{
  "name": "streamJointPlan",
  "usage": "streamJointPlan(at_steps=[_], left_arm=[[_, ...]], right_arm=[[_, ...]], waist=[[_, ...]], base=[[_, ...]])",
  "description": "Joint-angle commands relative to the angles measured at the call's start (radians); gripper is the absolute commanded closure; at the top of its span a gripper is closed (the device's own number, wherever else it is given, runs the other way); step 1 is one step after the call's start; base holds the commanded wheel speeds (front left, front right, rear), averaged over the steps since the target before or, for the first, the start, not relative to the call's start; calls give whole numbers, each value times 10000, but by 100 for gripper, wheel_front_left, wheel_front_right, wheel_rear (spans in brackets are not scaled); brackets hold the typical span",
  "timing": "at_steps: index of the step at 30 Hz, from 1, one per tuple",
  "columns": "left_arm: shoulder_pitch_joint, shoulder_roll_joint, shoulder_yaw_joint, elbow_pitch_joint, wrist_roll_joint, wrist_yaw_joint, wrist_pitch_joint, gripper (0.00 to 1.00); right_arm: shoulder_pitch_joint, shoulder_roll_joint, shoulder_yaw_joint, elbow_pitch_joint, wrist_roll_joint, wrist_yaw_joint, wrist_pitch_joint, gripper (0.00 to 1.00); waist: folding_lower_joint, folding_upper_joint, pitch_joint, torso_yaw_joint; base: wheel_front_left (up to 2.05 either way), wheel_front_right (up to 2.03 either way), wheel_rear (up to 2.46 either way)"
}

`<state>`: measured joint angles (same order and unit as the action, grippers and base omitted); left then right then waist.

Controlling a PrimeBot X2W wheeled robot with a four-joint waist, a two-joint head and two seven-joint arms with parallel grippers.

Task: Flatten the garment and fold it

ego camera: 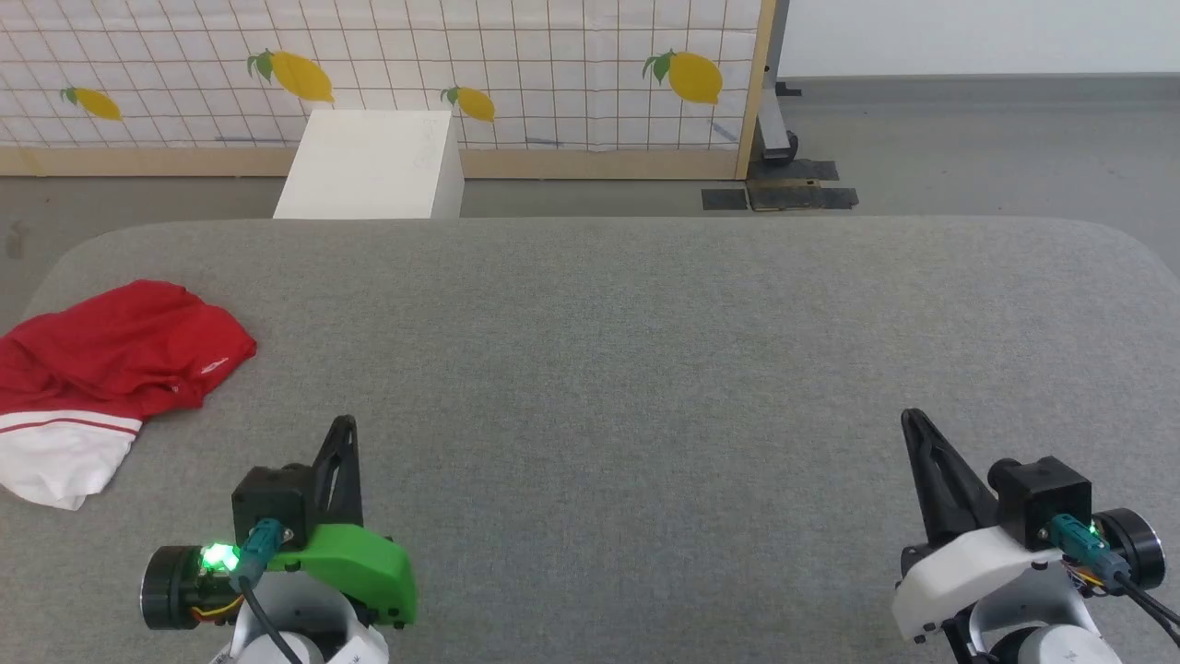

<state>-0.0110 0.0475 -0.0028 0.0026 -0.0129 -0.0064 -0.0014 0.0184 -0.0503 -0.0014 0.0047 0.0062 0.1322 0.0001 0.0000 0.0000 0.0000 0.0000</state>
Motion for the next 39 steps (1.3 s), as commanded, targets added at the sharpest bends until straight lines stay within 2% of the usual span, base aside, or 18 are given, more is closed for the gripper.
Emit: streamJointPlan(at_steps=[1,39], left_arm=[[0,0,-5,2,-7,0,-2,0],[-19,8,-263,377,-353,52,-740,0]], right_arm=[[2,0,-2,2,4,0,-2,0],[-151,0,-99,299,375,-4,-745,0]], waist=[[0,0,0,0],[0,0,56,28]], base=[[0,0,0],[0,0,0]])
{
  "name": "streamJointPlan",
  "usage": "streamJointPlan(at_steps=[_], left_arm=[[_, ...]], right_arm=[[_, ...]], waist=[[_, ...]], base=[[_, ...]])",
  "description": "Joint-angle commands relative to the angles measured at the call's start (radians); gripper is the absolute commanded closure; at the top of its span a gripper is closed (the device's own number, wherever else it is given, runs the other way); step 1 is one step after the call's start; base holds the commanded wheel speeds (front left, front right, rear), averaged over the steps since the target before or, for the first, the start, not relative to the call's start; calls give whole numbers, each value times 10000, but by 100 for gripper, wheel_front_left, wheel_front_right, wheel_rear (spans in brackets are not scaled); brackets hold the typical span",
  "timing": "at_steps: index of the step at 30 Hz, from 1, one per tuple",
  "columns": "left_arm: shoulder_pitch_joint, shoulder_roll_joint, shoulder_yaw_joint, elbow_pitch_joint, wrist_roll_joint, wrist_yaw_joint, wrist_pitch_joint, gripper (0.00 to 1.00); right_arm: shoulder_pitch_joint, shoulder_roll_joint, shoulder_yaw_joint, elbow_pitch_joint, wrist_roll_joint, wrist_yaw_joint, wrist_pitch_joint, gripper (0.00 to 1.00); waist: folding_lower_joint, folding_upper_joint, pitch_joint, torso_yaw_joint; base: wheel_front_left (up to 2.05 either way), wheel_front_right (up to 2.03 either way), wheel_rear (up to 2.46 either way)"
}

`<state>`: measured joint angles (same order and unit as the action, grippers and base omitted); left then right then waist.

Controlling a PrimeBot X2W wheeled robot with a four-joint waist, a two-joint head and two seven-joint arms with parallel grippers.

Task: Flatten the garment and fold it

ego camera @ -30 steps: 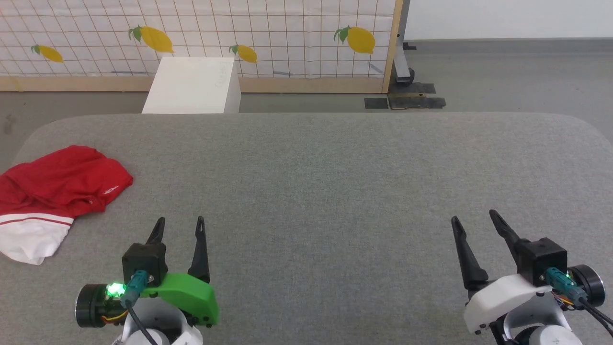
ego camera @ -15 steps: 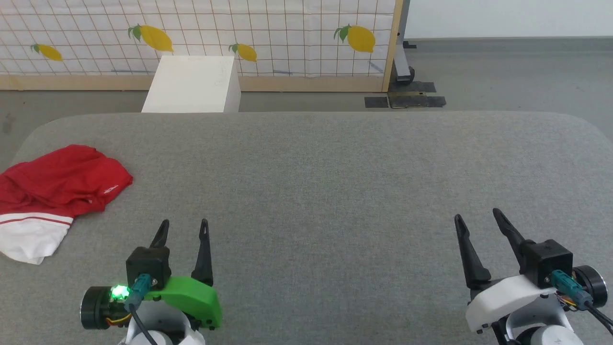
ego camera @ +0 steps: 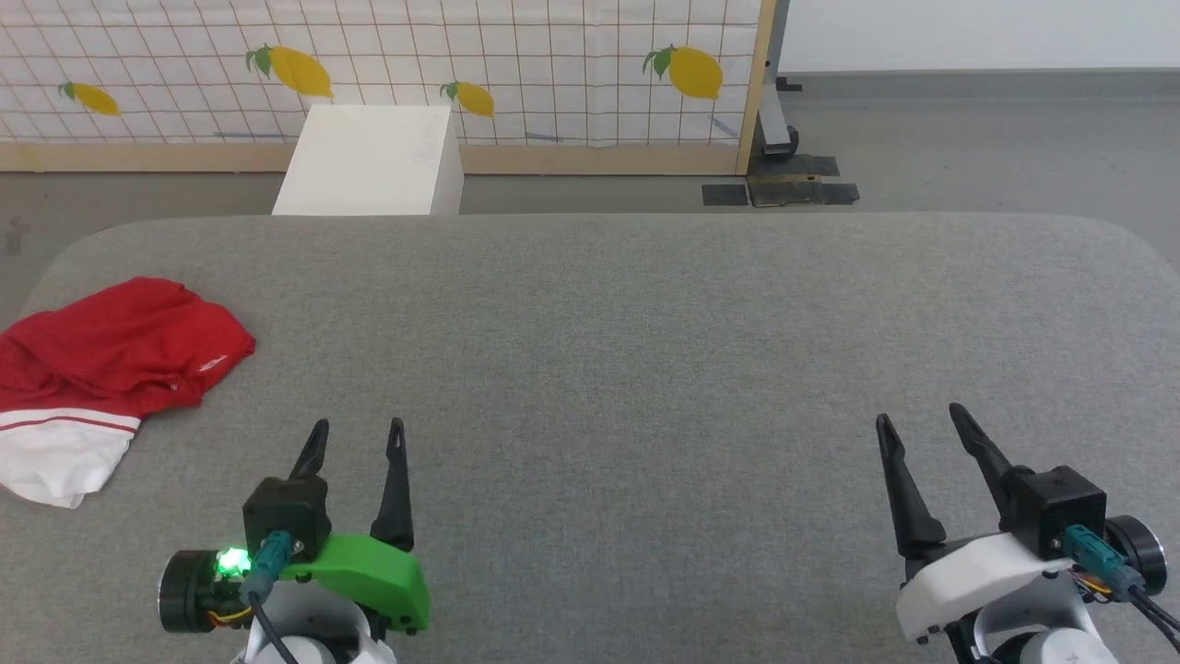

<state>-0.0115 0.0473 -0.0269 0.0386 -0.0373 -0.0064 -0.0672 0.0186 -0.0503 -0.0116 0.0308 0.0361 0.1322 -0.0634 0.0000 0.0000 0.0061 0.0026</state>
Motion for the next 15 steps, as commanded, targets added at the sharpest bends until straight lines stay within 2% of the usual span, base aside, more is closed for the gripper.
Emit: streamJointPlan(at_steps=[1,15], left_arm=[[4,10,-38,67,-125,46,-106,0],[-31,13,-204,616,-262,20,-393,0]], right_arm=[[-157,0,13,93,75,-4,-133,0],[-293,1,70,559,109,-6,-331,0]], waist=[[0,0,-13,3],[0,0,-42,18]], base=[[0,0,0],[0,0,0]])
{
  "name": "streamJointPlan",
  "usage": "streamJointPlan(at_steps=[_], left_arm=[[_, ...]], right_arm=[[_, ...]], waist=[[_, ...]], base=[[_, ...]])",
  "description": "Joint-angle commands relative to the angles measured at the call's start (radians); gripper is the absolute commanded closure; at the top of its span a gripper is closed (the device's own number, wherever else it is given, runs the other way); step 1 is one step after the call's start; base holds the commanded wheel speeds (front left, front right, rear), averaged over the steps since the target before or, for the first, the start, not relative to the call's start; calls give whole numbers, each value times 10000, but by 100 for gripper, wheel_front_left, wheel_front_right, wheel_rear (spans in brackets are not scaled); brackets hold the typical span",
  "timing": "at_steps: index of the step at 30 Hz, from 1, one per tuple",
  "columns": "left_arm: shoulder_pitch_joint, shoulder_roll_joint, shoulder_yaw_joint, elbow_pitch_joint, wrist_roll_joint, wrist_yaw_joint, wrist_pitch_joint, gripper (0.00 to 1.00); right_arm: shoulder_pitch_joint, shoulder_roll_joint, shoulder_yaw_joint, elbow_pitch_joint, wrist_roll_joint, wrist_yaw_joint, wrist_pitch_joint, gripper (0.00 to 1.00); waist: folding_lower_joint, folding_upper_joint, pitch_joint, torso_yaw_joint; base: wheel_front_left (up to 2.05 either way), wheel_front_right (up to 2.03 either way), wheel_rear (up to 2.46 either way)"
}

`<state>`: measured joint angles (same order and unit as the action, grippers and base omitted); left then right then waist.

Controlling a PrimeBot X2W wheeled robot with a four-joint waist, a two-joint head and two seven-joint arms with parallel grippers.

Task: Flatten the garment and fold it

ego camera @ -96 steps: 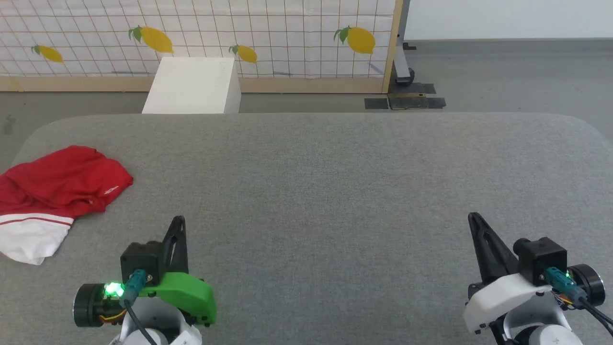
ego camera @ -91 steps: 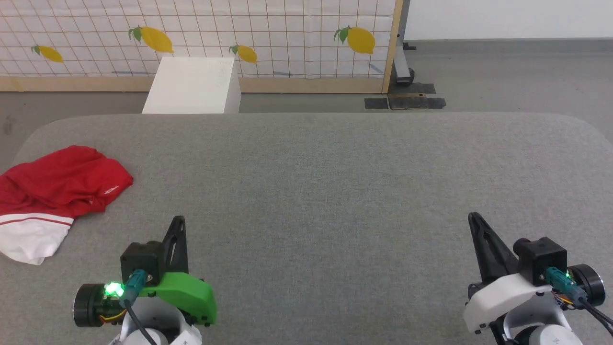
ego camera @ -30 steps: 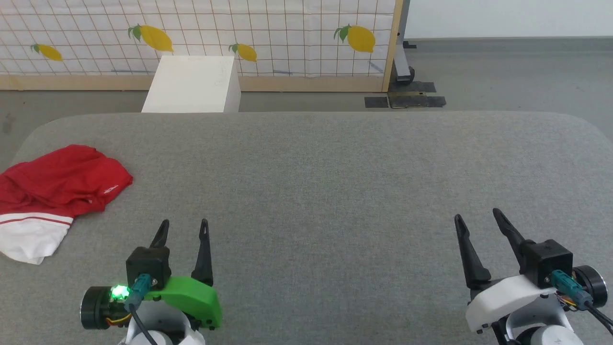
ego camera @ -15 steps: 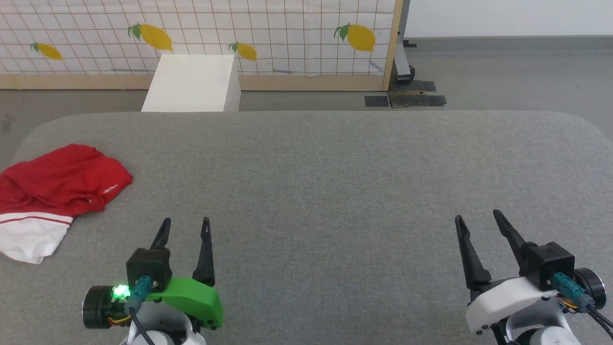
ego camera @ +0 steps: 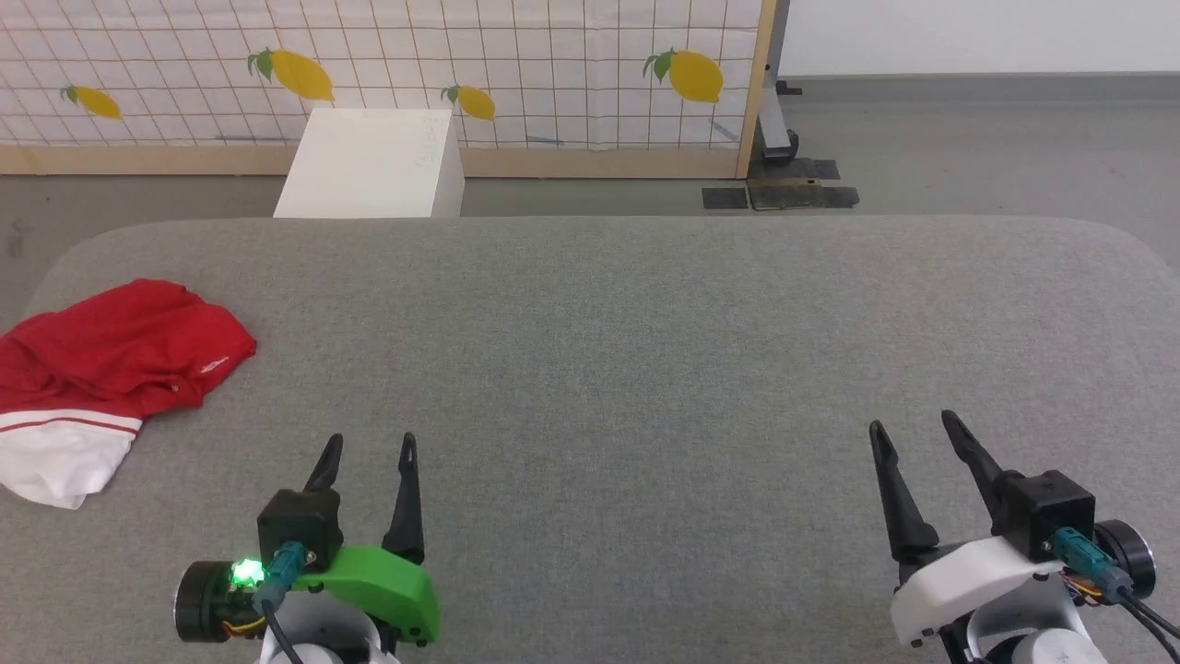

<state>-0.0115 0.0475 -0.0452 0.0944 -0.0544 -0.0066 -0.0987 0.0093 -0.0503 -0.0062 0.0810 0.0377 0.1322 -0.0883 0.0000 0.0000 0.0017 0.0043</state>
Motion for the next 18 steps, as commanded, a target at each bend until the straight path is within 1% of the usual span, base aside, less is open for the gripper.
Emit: streamJointPlan(at_steps=[1,18], left_arm=[[-34,11,-29,68,-98,21,-96,0],[-65,15,-176,346,-225,14,-447,0]], right_arm=[[-206,1,16,72,102,-6,-99,0],[-317,1,7,424,230,-8,-452,0]], waist=[[0,0,3,3],[0,0,103,53]], base=[[0,0,0],[0,0,0]])
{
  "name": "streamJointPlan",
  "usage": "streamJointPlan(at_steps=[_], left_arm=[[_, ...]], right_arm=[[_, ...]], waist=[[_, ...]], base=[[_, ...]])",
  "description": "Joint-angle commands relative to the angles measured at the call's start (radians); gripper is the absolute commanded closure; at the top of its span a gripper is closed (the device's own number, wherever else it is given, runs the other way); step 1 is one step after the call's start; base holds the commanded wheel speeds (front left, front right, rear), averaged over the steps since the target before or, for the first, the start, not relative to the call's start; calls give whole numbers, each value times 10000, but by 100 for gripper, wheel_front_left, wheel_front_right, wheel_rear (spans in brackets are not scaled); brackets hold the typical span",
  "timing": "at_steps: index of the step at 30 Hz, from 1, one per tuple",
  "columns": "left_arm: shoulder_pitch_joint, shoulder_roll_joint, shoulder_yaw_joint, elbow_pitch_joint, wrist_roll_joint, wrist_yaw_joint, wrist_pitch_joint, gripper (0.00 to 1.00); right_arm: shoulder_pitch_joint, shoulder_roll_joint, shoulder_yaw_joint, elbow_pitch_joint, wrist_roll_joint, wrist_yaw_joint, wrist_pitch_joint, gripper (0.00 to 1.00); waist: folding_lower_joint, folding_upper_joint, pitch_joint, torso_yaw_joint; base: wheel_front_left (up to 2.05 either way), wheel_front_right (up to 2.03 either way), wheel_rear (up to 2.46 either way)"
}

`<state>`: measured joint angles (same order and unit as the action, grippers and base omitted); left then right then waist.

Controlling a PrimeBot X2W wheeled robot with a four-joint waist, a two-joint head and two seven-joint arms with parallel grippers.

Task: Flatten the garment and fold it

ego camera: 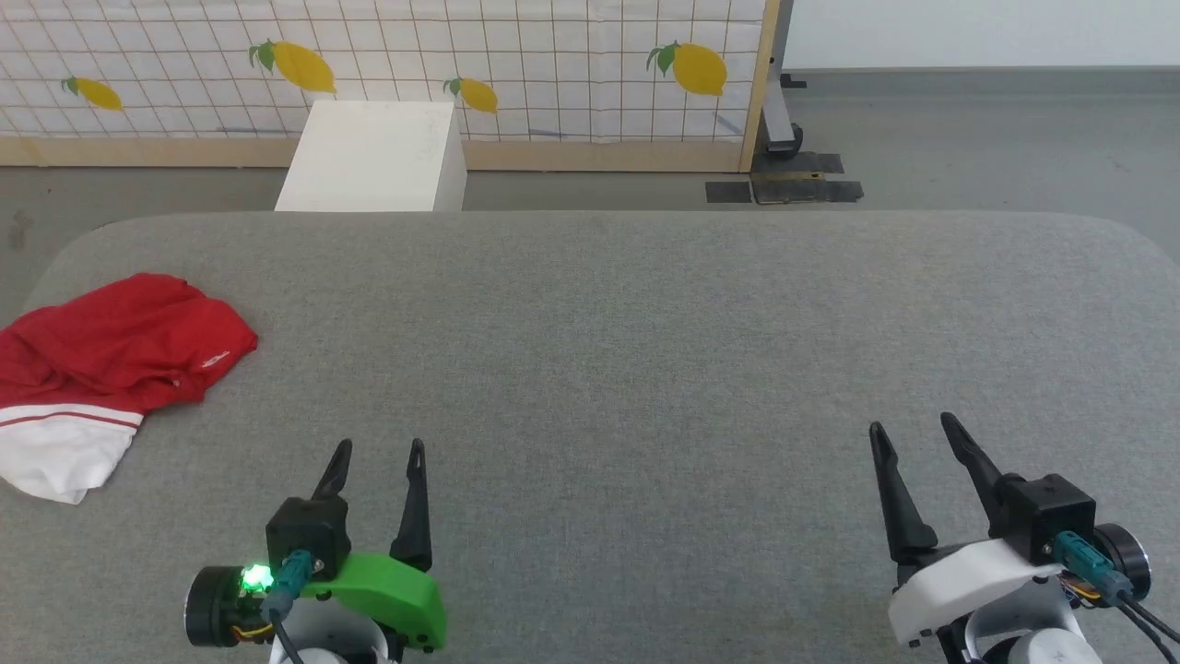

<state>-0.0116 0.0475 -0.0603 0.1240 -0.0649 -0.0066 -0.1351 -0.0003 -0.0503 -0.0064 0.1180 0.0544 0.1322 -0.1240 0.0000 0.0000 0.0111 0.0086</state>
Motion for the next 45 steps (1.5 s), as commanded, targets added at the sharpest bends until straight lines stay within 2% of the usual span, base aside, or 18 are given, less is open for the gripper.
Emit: streamJointPlan(at_steps=[1,14,32,41,45], left_arm=[[-76,15,-33,71,-130,13,-105,0],[-136,32,-116,352,-150,29,-410,0],[3,133,-165,441,-64,94,-783,0],[50,145,-236,511,-66,91,-965,0],[50,154,-367,551,-61,-43,-1048,0]], right_arm=[[-232,1,13,80,75,-8,-121,0],[-277,1,250,349,128,-10,-471,0],[-293,1,638,807,342,-12,-882,0],[-375,1,828,1097,397,-13,-1070,0],[-419,1,905,1225,442,-14,-1153,0]], waist=[[0,0,18,24],[0,0,-6,878],[0,0,-147,3127],[0,0,-136,4020],[0,0,-146,4378]], base=[[0,0,0],[0,0,0],[0,0,0],[0,0,0],[0,0,0]])
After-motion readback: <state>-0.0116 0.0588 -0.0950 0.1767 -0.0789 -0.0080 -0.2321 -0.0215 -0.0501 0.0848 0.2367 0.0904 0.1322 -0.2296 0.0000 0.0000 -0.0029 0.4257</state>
